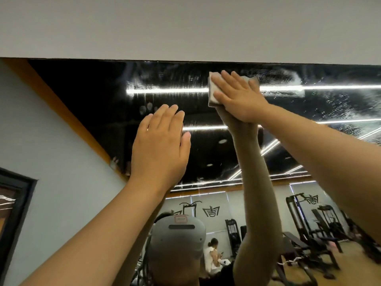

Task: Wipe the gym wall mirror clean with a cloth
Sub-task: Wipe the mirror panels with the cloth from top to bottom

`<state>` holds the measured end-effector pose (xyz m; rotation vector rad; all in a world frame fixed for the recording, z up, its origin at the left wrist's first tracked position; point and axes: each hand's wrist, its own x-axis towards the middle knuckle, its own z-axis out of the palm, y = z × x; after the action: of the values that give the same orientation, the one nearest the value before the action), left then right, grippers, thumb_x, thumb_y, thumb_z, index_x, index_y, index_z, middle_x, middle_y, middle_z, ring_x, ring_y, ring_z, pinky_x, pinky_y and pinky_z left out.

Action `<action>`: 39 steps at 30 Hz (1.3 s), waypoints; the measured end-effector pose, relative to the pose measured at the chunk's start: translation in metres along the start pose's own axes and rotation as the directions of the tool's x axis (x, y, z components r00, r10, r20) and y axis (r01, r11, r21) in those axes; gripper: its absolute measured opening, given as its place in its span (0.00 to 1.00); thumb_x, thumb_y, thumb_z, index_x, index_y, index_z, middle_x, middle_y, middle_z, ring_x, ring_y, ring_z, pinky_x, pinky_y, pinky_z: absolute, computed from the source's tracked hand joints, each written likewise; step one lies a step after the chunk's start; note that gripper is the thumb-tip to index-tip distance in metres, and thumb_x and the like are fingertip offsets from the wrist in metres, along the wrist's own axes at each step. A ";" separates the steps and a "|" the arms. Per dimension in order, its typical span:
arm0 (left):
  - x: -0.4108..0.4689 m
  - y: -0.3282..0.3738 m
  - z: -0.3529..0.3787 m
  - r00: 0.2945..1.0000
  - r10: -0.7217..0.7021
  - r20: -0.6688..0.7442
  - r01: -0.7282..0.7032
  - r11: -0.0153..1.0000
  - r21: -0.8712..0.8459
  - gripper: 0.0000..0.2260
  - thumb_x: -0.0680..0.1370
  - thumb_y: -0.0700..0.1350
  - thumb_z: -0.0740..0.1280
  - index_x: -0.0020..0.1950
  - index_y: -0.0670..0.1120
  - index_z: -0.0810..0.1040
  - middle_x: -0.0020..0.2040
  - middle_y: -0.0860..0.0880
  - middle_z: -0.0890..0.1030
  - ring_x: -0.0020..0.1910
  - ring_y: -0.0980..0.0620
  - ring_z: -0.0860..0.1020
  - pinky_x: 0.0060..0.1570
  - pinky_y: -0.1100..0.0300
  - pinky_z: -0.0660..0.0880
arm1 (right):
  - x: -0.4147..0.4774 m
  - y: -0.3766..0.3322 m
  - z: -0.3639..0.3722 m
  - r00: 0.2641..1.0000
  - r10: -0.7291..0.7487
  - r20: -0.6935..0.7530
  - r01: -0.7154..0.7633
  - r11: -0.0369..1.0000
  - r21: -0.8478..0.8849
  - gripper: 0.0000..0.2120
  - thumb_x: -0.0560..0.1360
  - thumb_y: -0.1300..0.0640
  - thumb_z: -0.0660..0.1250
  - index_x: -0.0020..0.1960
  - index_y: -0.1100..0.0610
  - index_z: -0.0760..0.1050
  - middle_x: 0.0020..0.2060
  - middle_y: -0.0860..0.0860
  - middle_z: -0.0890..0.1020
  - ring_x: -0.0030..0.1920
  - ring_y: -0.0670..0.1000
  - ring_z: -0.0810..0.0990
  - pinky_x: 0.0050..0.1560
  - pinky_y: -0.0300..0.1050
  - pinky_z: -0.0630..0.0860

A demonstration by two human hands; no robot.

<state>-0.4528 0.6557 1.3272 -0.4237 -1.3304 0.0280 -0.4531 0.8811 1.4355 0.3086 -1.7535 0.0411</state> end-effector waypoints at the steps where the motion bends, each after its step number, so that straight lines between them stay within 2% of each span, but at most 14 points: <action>1: 0.000 -0.001 0.000 1.000 -0.003 0.006 0.003 1.000 -0.010 0.26 0.80 0.53 0.49 0.73 0.43 0.71 0.73 0.44 0.71 0.75 0.46 0.66 0.74 0.48 0.59 | 0.000 -0.004 0.001 1.000 0.019 0.012 -0.018 1.000 -0.005 0.25 0.85 0.43 0.44 0.80 0.41 0.41 0.81 0.47 0.43 0.80 0.50 0.39 0.76 0.58 0.36; 4: 0.000 -0.001 -0.001 1.000 -0.013 0.013 0.013 1.000 -0.011 0.25 0.80 0.53 0.51 0.71 0.42 0.73 0.72 0.44 0.73 0.73 0.45 0.68 0.72 0.48 0.61 | -0.030 -0.017 0.008 0.998 -0.042 0.036 0.042 0.999 -0.020 0.25 0.85 0.43 0.44 0.80 0.41 0.41 0.81 0.46 0.42 0.79 0.49 0.38 0.76 0.61 0.35; 9: 0.000 0.002 -0.012 0.993 -0.102 -0.062 0.097 0.992 -0.080 0.22 0.79 0.49 0.57 0.70 0.42 0.72 0.71 0.44 0.72 0.70 0.45 0.68 0.69 0.47 0.63 | -0.120 -0.013 0.028 0.959 -0.283 0.032 0.284 0.957 -0.049 0.27 0.80 0.37 0.37 0.78 0.38 0.38 0.80 0.44 0.43 0.79 0.46 0.36 0.77 0.57 0.34; 12: -0.006 0.018 -0.017 0.975 -0.202 -0.097 0.187 0.971 -0.147 0.19 0.80 0.47 0.59 0.69 0.43 0.72 0.71 0.45 0.71 0.70 0.46 0.68 0.69 0.49 0.63 | -0.143 0.007 0.031 0.932 -0.359 0.048 0.361 0.931 -0.051 0.27 0.80 0.37 0.39 0.78 0.38 0.42 0.80 0.44 0.45 0.79 0.46 0.36 0.77 0.54 0.32; 15: -0.012 0.060 -0.010 0.970 -0.235 -0.059 0.227 0.966 -0.122 0.18 0.81 0.47 0.60 0.69 0.43 0.72 0.71 0.45 0.71 0.71 0.46 0.67 0.69 0.49 0.63 | -0.141 0.030 0.024 0.904 -0.425 0.049 0.426 0.904 -0.028 0.27 0.80 0.37 0.40 0.78 0.39 0.43 0.80 0.43 0.48 0.80 0.47 0.40 0.77 0.53 0.34; 19: -0.021 0.096 0.010 0.965 -0.261 -0.028 0.256 0.960 -0.115 0.20 0.80 0.50 0.56 0.68 0.44 0.73 0.71 0.46 0.72 0.71 0.47 0.67 0.70 0.50 0.63 | -0.103 0.069 0.012 0.938 -0.344 0.035 0.345 0.938 -0.021 0.31 0.76 0.34 0.36 0.78 0.37 0.42 0.80 0.43 0.46 0.80 0.46 0.40 0.77 0.56 0.36; 23: -0.023 0.097 0.017 0.947 -0.319 -0.049 0.314 0.945 -0.087 0.21 0.79 0.52 0.57 0.69 0.45 0.73 0.72 0.47 0.71 0.72 0.47 0.67 0.72 0.46 0.63 | -0.049 0.101 -0.006 0.975 -0.220 0.029 0.221 0.975 -0.023 0.27 0.82 0.37 0.43 0.79 0.38 0.42 0.81 0.44 0.44 0.79 0.47 0.39 0.77 0.57 0.36; 28: -0.024 0.097 0.016 0.946 -0.317 -0.074 0.313 0.948 -0.064 0.20 0.79 0.52 0.57 0.68 0.46 0.73 0.73 0.48 0.70 0.73 0.49 0.66 0.73 0.53 0.58 | -0.009 0.118 -0.014 0.992 -0.122 0.012 0.122 0.992 -0.014 0.26 0.84 0.40 0.44 0.80 0.39 0.42 0.81 0.45 0.43 0.80 0.49 0.40 0.76 0.58 0.36; 31: -0.023 0.096 0.015 0.944 -0.324 -0.057 0.321 0.946 -0.050 0.19 0.79 0.50 0.57 0.66 0.45 0.75 0.72 0.47 0.71 0.72 0.48 0.66 0.73 0.52 0.59 | -0.013 0.111 -0.013 0.996 -0.086 0.035 0.087 0.996 -0.022 0.26 0.84 0.40 0.44 0.80 0.40 0.42 0.81 0.46 0.43 0.80 0.50 0.40 0.76 0.58 0.36; 35: -0.024 0.097 0.015 0.951 -0.305 -0.042 0.301 0.950 -0.078 0.19 0.79 0.49 0.58 0.66 0.44 0.75 0.71 0.46 0.73 0.71 0.46 0.68 0.72 0.51 0.60 | -0.055 0.105 -0.010 0.989 -0.138 0.053 0.140 0.989 -0.037 0.29 0.80 0.36 0.40 0.80 0.40 0.41 0.81 0.47 0.43 0.80 0.51 0.39 0.76 0.61 0.34; 39: -0.023 0.098 0.013 0.954 -0.298 -0.035 0.296 0.953 -0.065 0.20 0.79 0.50 0.57 0.67 0.43 0.75 0.70 0.45 0.73 0.71 0.46 0.68 0.72 0.49 0.61 | -0.140 0.098 0.008 0.941 -0.329 0.077 0.332 0.943 -0.025 0.30 0.78 0.33 0.36 0.79 0.39 0.40 0.81 0.46 0.44 0.80 0.49 0.38 0.77 0.58 0.35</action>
<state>-0.4496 0.7443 1.2766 -0.2686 -1.3416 -0.2710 -0.4589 0.9998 1.3125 0.5797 -1.7498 -0.2489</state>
